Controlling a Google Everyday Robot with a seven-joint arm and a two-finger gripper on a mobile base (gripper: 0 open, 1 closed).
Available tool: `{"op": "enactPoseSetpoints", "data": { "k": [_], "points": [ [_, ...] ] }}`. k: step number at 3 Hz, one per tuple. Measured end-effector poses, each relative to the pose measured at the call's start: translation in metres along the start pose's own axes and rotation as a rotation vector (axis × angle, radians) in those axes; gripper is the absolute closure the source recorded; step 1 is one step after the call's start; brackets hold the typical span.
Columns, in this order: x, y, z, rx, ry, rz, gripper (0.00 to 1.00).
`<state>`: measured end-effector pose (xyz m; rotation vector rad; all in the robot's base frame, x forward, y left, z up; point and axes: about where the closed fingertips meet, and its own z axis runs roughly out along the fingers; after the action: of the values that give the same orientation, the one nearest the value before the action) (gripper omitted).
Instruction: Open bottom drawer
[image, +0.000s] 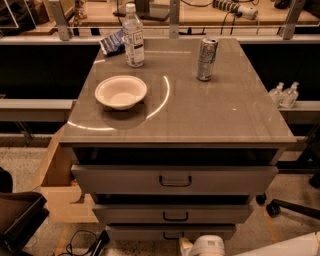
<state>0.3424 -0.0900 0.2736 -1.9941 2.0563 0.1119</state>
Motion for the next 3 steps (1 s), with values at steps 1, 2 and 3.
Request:
{"op": "enactPoseSetpoints", "data": {
  "k": [1, 2, 3],
  "points": [
    [0.000, -0.005, 0.011, 0.020, -0.003, -0.027, 0.00],
    [-0.002, -0.012, 0.019, 0.030, 0.004, -0.048, 0.00],
    [-0.005, -0.020, 0.031, 0.026, 0.022, -0.063, 0.00]
  ]
}}
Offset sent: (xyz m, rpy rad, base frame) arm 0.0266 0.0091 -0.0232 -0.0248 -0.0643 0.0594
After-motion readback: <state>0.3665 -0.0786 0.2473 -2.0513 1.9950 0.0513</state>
